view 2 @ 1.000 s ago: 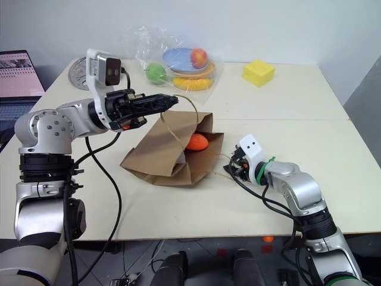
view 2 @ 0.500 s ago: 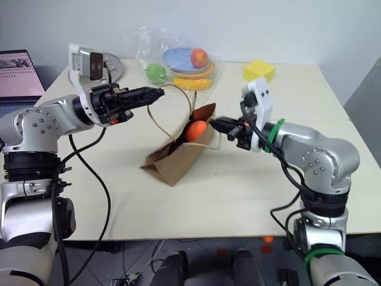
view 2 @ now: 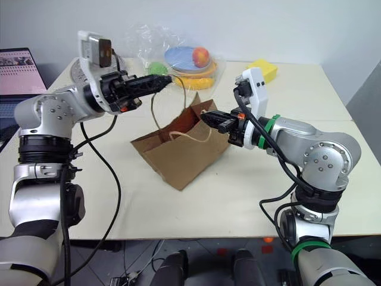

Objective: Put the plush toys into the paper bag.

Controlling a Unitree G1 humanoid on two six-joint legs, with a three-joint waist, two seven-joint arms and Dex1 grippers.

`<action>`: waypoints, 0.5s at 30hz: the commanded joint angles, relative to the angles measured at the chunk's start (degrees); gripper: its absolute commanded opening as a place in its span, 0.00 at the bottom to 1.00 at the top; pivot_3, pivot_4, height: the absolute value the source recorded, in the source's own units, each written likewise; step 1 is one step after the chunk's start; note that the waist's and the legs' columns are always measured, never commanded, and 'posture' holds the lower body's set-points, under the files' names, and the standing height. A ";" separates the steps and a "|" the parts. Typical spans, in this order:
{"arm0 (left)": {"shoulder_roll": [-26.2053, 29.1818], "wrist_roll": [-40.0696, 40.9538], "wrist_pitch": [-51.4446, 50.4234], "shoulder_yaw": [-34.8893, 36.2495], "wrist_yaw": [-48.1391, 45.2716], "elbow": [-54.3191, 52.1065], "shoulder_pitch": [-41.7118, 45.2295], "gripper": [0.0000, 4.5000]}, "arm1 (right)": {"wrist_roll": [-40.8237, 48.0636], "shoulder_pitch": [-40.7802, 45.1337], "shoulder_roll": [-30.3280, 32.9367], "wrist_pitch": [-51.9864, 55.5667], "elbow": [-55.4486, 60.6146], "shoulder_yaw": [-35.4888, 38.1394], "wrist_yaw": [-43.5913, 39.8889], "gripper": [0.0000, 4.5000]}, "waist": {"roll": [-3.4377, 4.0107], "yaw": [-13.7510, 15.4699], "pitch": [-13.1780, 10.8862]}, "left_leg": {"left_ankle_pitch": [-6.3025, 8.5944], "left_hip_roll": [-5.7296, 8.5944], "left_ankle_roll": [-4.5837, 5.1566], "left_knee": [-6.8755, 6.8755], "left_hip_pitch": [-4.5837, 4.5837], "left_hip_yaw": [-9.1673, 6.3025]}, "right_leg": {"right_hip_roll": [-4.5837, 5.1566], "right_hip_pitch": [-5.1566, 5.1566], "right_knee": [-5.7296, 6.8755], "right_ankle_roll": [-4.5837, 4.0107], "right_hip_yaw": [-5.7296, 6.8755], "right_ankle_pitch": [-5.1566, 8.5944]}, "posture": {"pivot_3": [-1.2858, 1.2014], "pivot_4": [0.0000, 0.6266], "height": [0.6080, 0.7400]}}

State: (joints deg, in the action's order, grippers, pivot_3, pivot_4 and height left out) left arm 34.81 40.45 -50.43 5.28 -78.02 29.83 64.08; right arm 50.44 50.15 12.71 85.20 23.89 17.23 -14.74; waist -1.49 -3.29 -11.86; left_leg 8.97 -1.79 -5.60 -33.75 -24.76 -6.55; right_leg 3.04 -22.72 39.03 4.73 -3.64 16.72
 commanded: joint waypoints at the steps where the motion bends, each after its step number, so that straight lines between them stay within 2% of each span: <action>1: -0.49 -1.69 2.07 -1.01 -2.31 1.55 2.44 0.00 | 1.30 1.66 -1.62 1.79 2.25 3.38 3.67 0.01 | 0.00 0.00 0.00 | 0.00 0.00 0.00 0.01 0.00 0.00 | 0.00 -0.01 0.00 0.00 0.00 0.00 | 0.52 0.24 1.00; 4: -1.32 -3.20 3.53 -1.07 -2.93 4.63 4.22 0.00 | 1.71 1.32 -1.84 4.66 2.75 3.99 4.97 0.01 | 0.00 0.00 0.00 | 0.00 0.00 0.00 0.01 -0.02 0.01 | 0.00 -0.03 0.01 0.00 -0.01 0.00 | 0.52 0.24 1.00; 8: -1.34 -4.26 3.87 -1.75 -4.35 3.55 3.65 0.00 | 0.97 -1.68 1.96 5.96 4.19 1.92 3.75 0.01 | 0.00 0.05 0.00 | 0.00 0.00 0.00 0.03 -0.04 0.01 | 0.00 -0.04 -0.01 0.00 -0.01 0.00 | 0.52 0.24 1.00; 11: 0.41 -3.39 1.49 -1.26 -5.02 0.24 1.71 0.14 | 2.17 -2.73 5.78 5.09 4.81 0.66 0.66 0.13 | 0.01 -0.02 0.00 | 0.00 0.00 0.00 0.04 -0.05 0.02 | 0.00 -0.05 -0.02 0.00 -0.02 0.00 | 0.52 0.24 1.00; 15: 2.70 -2.34 -1.14 -0.33 -5.08 -4.30 -0.58 0.41 | 2.02 -2.92 9.17 3.30 4.74 -0.86 -1.81 0.45 | 0.01 -0.49 0.00 | 0.00 -0.01 0.00 0.06 -0.06 0.06 | 0.00 -0.15 0.03 0.00 -0.06 0.00 | 0.52 0.24 1.00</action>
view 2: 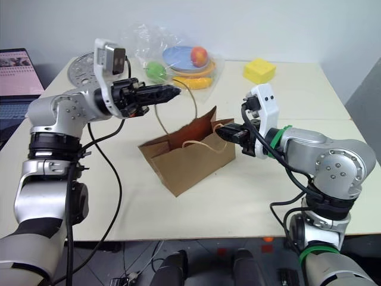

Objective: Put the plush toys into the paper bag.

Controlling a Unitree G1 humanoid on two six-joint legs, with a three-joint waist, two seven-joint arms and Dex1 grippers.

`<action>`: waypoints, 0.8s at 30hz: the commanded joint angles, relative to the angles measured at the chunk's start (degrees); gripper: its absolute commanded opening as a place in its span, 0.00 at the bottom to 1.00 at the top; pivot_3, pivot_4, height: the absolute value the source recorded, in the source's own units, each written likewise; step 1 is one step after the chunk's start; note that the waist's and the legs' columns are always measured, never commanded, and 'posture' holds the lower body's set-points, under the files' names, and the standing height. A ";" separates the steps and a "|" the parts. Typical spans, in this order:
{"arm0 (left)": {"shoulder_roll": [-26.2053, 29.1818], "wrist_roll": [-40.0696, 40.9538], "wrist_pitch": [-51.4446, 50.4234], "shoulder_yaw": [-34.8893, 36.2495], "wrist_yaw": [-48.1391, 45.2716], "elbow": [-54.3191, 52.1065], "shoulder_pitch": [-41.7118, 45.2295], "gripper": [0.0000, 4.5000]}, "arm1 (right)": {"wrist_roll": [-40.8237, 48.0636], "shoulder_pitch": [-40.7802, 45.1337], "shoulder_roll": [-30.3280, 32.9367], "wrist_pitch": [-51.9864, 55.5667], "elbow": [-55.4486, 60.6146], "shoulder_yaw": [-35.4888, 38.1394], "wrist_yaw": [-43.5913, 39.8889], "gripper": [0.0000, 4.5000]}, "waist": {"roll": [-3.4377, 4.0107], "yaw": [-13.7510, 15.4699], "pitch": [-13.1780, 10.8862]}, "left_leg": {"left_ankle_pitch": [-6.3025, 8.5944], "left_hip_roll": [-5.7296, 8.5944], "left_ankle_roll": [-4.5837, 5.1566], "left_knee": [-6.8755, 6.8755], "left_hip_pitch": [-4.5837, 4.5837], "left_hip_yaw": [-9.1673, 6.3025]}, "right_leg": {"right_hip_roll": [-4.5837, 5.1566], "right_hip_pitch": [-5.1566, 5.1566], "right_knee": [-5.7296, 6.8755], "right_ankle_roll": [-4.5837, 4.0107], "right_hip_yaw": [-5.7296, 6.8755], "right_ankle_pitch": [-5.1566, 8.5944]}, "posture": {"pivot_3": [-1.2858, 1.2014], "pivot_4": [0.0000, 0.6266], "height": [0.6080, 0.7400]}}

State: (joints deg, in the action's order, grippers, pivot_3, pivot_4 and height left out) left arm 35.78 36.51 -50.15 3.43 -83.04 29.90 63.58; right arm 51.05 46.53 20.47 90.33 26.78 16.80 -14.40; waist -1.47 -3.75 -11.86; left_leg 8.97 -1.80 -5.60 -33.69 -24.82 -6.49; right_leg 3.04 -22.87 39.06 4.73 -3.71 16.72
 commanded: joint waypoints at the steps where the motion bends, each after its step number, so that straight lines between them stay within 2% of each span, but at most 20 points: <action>1: 2.44 1.86 -2.08 2.09 0.52 -5.66 -0.77 0.48 | 1.37 0.72 2.16 -2.15 1.82 -0.60 -2.71 0.53 | 0.00 -0.08 0.00 | 0.00 -0.01 0.00 0.00 0.00 0.00 | 0.00 0.00 0.01 0.00 0.01 0.00 | 0.52 0.24 1.00; 3: 6.28 3.38 -5.08 4.29 1.77 -10.76 -3.64 0.62 | 0.69 1.44 5.09 -3.47 0.91 -0.76 -4.22 0.70 | 0.00 -0.43 0.00 | 0.00 -0.01 0.00 0.00 -0.01 0.05 | 0.00 -0.03 -0.01 0.00 -0.05 0.00 | 0.52 0.24 1.00; 7: 13.67 5.18 -7.42 9.47 6.11 -22.88 -13.10 0.90 | 0.51 3.24 14.81 -7.82 -0.46 -2.89 -11.84 1.00 | 0.03 -1.04 -0.02 | 0.00 -0.01 0.00 0.07 -0.06 0.16 | 0.01 -0.19 0.00 0.00 -0.19 0.00 | 0.52 0.24 1.00; 9: 15.01 6.43 -7.48 12.51 8.43 -28.64 -18.24 0.99 | -0.27 4.76 18.63 -10.63 -2.64 -4.21 -15.43 1.00 | 0.02 -0.98 -0.02 | 0.00 -0.03 0.00 0.11 -0.07 0.18 | 0.01 -0.23 -0.01 0.00 -0.19 0.00 | 0.52 0.24 1.00; 13: 14.99 5.90 -4.03 16.53 13.45 -37.67 -28.96 0.99 | -3.06 5.79 23.81 -18.89 -5.32 -8.48 -22.99 1.00 | 0.01 -0.89 -0.01 | 0.00 -0.04 0.00 0.08 -0.07 0.26 | 0.01 -0.21 -0.08 0.01 -0.24 0.01 | 0.52 0.24 1.00; 17: 12.25 9.21 -3.48 20.02 18.18 -46.21 -38.66 0.99 | -5.05 6.17 27.43 -26.39 -7.71 -11.43 -31.26 1.00 | 0.00 -0.73 -0.02 | 0.00 -0.03 0.00 0.00 -0.08 0.34 | 0.02 -0.21 -0.09 0.01 -0.31 0.01 | 0.52 0.24 1.00; 20: 8.40 5.13 4.07 18.36 21.71 -50.08 -45.66 0.99 | -1.81 7.56 30.31 -28.39 -6.31 -11.93 -40.34 1.00 | 0.02 -0.43 -0.02 | 0.00 -0.03 0.00 -0.02 -0.09 0.39 | 0.04 -0.21 -0.10 0.00 -0.35 0.00 | 0.52 0.24 1.00; 22: 7.92 4.65 6.01 17.50 22.15 -50.59 -47.38 0.99 | -1.84 8.03 30.99 -29.21 -6.42 -12.41 -42.08 1.00 | 0.01 -0.14 -0.02 | 0.00 -0.06 0.00 -0.05 -0.08 0.34 | 0.00 -0.22 -0.07 0.00 -0.32 0.00 | 0.52 0.24 1.00; 24: 5.14 3.02 9.65 16.17 24.83 -50.29 -48.24 0.99 | -1.04 9.68 30.94 -29.29 -5.95 -12.88 -43.17 1.00 | 0.01 0.10 -0.02 | 0.00 -0.06 0.00 -0.07 -0.08 0.34 | -0.01 -0.22 -0.08 0.00 -0.31 0.00 | 0.52 0.24 1.00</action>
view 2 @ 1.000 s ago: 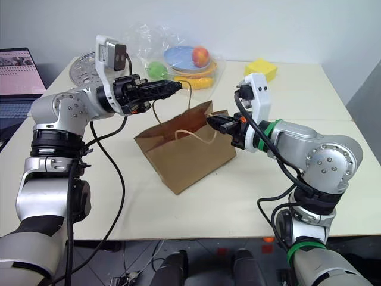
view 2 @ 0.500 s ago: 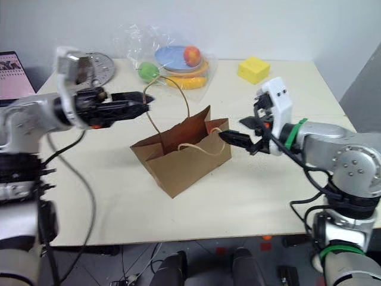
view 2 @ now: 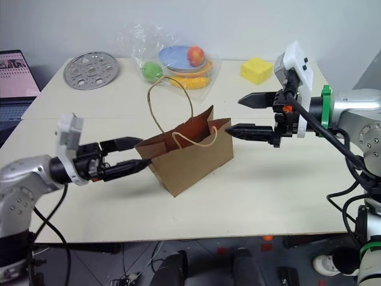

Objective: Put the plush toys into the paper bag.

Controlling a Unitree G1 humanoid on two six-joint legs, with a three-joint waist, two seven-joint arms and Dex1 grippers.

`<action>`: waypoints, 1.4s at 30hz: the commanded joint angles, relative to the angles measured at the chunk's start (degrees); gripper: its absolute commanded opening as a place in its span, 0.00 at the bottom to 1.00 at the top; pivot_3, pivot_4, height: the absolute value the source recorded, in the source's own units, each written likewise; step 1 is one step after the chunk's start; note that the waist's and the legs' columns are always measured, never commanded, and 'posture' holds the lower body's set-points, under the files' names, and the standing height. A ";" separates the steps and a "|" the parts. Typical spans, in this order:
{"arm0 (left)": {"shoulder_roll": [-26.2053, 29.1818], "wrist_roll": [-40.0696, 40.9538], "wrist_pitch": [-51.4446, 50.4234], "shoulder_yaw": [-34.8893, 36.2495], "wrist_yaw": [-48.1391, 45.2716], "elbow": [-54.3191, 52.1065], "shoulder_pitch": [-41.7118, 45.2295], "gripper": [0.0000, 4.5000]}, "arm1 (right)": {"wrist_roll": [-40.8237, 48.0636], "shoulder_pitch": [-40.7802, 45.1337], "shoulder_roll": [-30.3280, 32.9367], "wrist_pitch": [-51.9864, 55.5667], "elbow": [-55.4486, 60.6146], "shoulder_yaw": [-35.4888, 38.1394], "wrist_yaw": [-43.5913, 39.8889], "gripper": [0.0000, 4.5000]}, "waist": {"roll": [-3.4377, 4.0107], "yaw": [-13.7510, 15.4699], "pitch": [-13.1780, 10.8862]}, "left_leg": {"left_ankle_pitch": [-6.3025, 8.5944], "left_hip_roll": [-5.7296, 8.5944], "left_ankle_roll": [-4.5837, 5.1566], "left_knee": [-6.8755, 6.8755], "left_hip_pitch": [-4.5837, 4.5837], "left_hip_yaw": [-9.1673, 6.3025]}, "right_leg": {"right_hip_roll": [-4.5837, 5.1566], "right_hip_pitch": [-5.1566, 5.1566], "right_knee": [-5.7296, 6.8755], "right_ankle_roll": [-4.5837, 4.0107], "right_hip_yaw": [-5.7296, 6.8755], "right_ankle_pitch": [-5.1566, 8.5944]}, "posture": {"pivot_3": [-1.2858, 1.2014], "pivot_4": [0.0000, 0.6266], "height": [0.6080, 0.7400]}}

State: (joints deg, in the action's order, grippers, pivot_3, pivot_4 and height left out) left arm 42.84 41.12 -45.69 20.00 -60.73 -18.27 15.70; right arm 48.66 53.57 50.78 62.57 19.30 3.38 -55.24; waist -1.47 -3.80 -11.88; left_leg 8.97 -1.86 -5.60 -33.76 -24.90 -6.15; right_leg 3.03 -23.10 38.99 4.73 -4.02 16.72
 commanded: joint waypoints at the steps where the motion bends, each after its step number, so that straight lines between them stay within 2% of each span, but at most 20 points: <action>1: -2.85 -2.48 6.85 -1.23 3.34 -2.09 -0.85 0.99 | 1.55 3.44 0.49 -1.61 1.81 0.27 -2.60 1.00 | 0.00 0.23 0.00 | 0.00 0.00 0.00 -0.06 0.00 0.04 | 0.01 0.01 -0.01 0.00 -0.02 0.00 | 0.52 0.24 1.00; 8: -8.12 -8.01 17.09 -6.97 7.34 -5.06 -6.00 0.99 | 0.30 6.21 -1.91 -2.84 4.30 -2.04 -1.03 1.00 | -0.01 0.59 0.01 | 0.00 0.01 0.00 -0.15 0.00 0.09 | 0.01 0.04 -0.02 -0.02 -0.07 -0.02 | 0.52 0.24 1.00; 12: -11.21 -11.37 24.11 -8.08 9.76 -4.69 -9.33 0.99 | -1.57 4.03 -1.55 -4.59 6.25 -3.64 -1.14 1.00 | -0.01 0.74 0.01 | 0.00 0.01 0.00 -0.13 0.00 0.06 | 0.01 0.03 -0.01 -0.03 -0.05 -0.03 | 0.52 0.24 1.00; 16: -12.44 -11.62 26.61 -7.63 11.66 -4.07 -8.99 0.82 | -1.56 3.20 -1.49 -4.99 6.08 -3.09 -0.68 1.00 | -0.01 1.05 0.01 | 0.00 0.01 0.00 -0.15 -0.01 0.07 | 0.01 0.04 -0.01 -0.03 -0.06 -0.03 | 0.52 0.24 1.00; 28: -12.85 -12.17 29.05 -9.20 12.62 -2.49 -8.50 0.00 | -3.54 2.00 -2.47 -6.12 4.81 -3.58 0.30 1.00 | -0.01 1.06 0.01 | 0.00 0.01 0.00 -0.18 0.00 0.06 | 0.01 0.06 -0.01 -0.04 -0.05 -0.04 | 0.52 0.24 1.00; 32: -13.15 -12.13 29.91 -9.07 13.28 0.58 -5.99 0.00 | -4.38 2.07 -2.43 -6.35 4.12 -3.39 1.18 1.00 | -0.01 1.07 0.01 | 0.00 0.01 0.00 -0.20 0.00 0.06 | 0.01 0.08 -0.01 -0.04 -0.05 -0.04 | 0.52 0.24 1.00; 34: -10.41 -11.79 27.40 -9.84 11.48 3.14 -1.23 0.00 | -4.68 2.21 -0.63 -6.49 3.21 -2.51 -0.33 1.00 | -0.01 1.10 0.01 | -0.01 0.01 0.00 -0.21 0.00 0.05 | 0.00 0.08 0.01 -0.04 -0.03 -0.04 | 0.52 0.24 1.00; 36: -9.03 -7.83 24.37 -9.60 8.00 6.40 4.29 0.00 | -5.07 3.26 2.03 -6.15 1.01 -1.09 -1.74 1.00 | -0.02 1.53 0.01 | -0.01 0.02 0.00 -0.22 0.00 0.03 | 0.00 0.08 0.01 -0.03 -0.01 -0.04 | 0.52 0.24 1.00; 38: -7.82 -5.21 23.27 -10.55 1.98 10.43 9.61 0.00 | -3.72 4.33 5.29 -4.73 -0.56 0.90 -3.40 1.00 | -0.02 1.73 0.01 | -0.01 0.06 0.00 -0.23 -0.01 0.03 | 0.02 0.13 -0.05 -0.02 -0.02 -0.05 | 0.52 0.24 1.00; 42: -6.69 -6.35 27.55 -14.74 -13.53 24.67 21.15 0.00 | -0.28 4.41 11.68 -0.45 -0.67 3.29 -6.17 1.00 | -0.01 2.06 0.01 | -0.01 0.07 0.00 -0.17 -0.02 -0.03 | 0.02 0.13 -0.09 -0.01 0.08 -0.05 | 0.52 0.24 1.00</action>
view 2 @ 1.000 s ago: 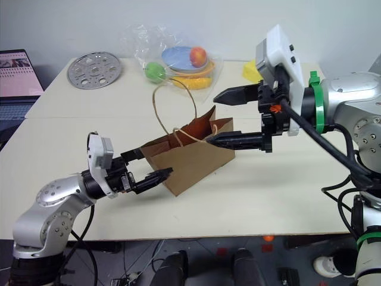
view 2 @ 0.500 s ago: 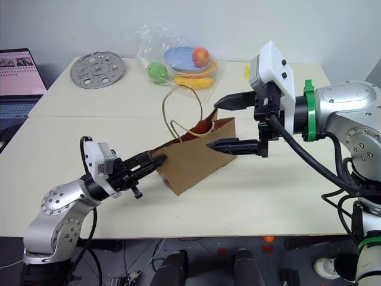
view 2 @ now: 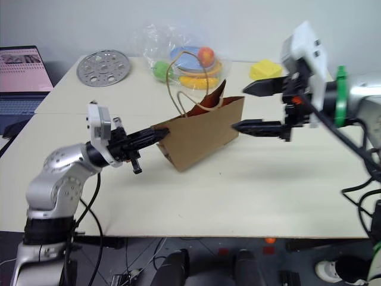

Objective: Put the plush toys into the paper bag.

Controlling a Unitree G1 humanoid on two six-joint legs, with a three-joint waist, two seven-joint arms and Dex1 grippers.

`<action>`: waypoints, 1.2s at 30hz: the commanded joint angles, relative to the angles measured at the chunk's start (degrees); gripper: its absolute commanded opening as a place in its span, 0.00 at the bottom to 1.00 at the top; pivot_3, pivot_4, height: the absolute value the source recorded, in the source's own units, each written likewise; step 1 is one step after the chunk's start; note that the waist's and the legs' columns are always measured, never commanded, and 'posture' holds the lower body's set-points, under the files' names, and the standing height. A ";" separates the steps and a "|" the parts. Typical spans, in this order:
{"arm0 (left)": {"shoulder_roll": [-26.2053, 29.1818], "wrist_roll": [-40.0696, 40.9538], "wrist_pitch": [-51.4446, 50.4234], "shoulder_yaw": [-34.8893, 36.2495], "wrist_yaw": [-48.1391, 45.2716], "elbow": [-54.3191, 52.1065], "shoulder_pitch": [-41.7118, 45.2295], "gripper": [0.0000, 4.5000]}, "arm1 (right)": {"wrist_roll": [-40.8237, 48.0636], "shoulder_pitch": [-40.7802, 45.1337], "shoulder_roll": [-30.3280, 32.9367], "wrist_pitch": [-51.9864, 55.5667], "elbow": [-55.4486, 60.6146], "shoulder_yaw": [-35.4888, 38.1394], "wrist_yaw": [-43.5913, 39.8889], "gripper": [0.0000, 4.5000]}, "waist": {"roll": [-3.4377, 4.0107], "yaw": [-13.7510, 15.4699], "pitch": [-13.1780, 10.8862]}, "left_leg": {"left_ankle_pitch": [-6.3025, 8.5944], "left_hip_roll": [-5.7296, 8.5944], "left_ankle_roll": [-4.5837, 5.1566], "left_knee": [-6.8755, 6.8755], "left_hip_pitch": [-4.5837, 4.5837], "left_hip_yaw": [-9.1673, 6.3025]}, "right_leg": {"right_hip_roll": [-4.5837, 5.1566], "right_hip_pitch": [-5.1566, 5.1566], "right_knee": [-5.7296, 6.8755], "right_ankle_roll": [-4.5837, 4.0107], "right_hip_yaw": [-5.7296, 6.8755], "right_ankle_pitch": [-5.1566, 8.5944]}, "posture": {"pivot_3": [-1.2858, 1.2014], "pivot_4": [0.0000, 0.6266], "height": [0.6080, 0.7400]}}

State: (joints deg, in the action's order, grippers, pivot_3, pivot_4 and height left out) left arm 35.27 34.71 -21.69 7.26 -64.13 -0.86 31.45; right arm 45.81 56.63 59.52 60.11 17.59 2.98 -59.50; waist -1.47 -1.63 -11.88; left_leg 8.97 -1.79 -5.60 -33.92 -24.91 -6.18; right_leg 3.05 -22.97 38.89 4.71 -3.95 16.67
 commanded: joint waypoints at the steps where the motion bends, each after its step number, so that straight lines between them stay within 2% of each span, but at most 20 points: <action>1: 0.89 -0.64 4.83 -2.87 -12.99 9.93 7.10 0.00 | 2.73 0.98 3.65 2.14 1.17 3.83 -2.10 1.00 | 0.00 -0.22 0.01 | 0.00 -0.01 0.00 0.05 0.01 -0.01 | 0.00 0.00 -0.02 0.00 0.01 0.00 | 0.52 0.24 1.00; 3: 0.54 -1.58 6.53 -3.91 -15.96 12.83 8.92 0.00 | 2.91 0.09 4.73 1.86 1.19 4.38 -2.70 1.00 | 0.01 -0.86 0.01 | 0.01 -0.02 0.01 0.06 0.03 0.01 | 0.00 0.00 0.01 0.00 0.00 0.00 | 0.52 0.24 1.00; 7: -0.71 -4.81 15.76 -11.44 -27.78 32.68 17.99 0.00 | 4.44 -2.61 5.78 4.90 3.86 6.25 0.69 1.00 | 0.01 -1.38 0.00 | 0.00 -0.02 0.01 0.06 0.02 0.00 | -0.02 -0.04 0.07 0.01 0.02 0.00 | 0.52 0.24 1.00; 10: -1.03 -5.32 23.53 -17.27 -28.37 39.85 20.58 0.00 | 5.15 -5.43 7.03 5.55 5.55 7.93 1.16 1.00 | 0.01 -1.56 0.00 | 0.00 -0.02 0.01 0.05 -0.01 0.03 | 0.00 -0.06 0.07 0.01 -0.03 0.00 | 0.52 0.24 1.00; 18: -0.66 -3.89 31.00 -23.25 -28.37 49.38 26.21 0.00 | 7.60 -8.36 6.28 5.52 6.59 9.79 2.94 1.00 | 0.01 -1.55 0.00 | 0.01 -0.02 0.02 0.02 -0.02 0.00 | 0.00 -0.05 0.10 0.01 -0.03 0.00 | 0.52 0.24 1.00; 21: 0.91 -3.00 31.40 -24.62 -28.37 48.80 26.55 0.13 | 7.50 -9.03 6.01 4.37 6.33 9.59 2.57 1.00 | 0.01 -1.59 0.00 | 0.01 -0.02 0.02 0.00 -0.02 0.01 | 0.00 -0.05 0.10 0.01 -0.04 0.01 | 0.52 0.24 1.00; 26: 7.13 -1.27 23.91 -23.26 -28.37 43.11 25.78 0.47 | 4.26 -12.34 6.41 -0.38 4.53 8.40 0.50 1.00 | 0.01 -1.78 0.00 | 0.01 -0.03 0.02 0.02 -0.04 0.00 | 0.00 -0.09 0.11 0.01 -0.04 0.01 | 0.52 0.24 1.00; 33: 18.22 1.41 4.26 -10.07 -22.18 27.86 17.44 0.95 | -1.09 -22.24 7.94 -6.26 1.28 12.36 0.19 1.00 | 0.07 -1.96 -0.03 | 0.01 -0.05 0.02 0.10 -0.03 0.02 | 0.00 -0.14 0.17 0.02 -0.05 0.01 | 0.52 0.24 1.00; 34: 18.85 1.70 2.22 -8.57 -21.08 25.86 16.20 0.99 | -1.49 -23.27 8.14 -6.79 0.97 12.85 0.09 1.00 | 0.08 -1.89 -0.03 | 0.01 -0.05 0.02 0.10 -0.03 0.02 | -0.01 -0.16 0.17 0.02 -0.04 0.01 | 0.52 0.24 1.00; 36: 20.54 2.65 -1.86 -5.14 -18.55 22.10 13.55 0.99 | -2.42 -25.42 8.42 -7.70 0.54 13.73 0.16 1.00 | 0.08 -1.71 -0.03 | 0.01 -0.05 0.02 0.09 -0.02 0.01 | -0.01 -0.14 0.20 0.02 -0.03 0.01 | 0.52 0.24 1.00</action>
State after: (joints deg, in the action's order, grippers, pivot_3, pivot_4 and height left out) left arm 54.07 35.70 -20.25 -1.39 -84.81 25.34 45.78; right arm 44.04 31.89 66.68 54.28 17.80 13.59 -58.77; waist -1.40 -3.34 -11.91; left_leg 8.97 -1.84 -5.59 -33.85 -24.94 -6.17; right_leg 3.04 -23.10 39.08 4.73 -3.98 16.68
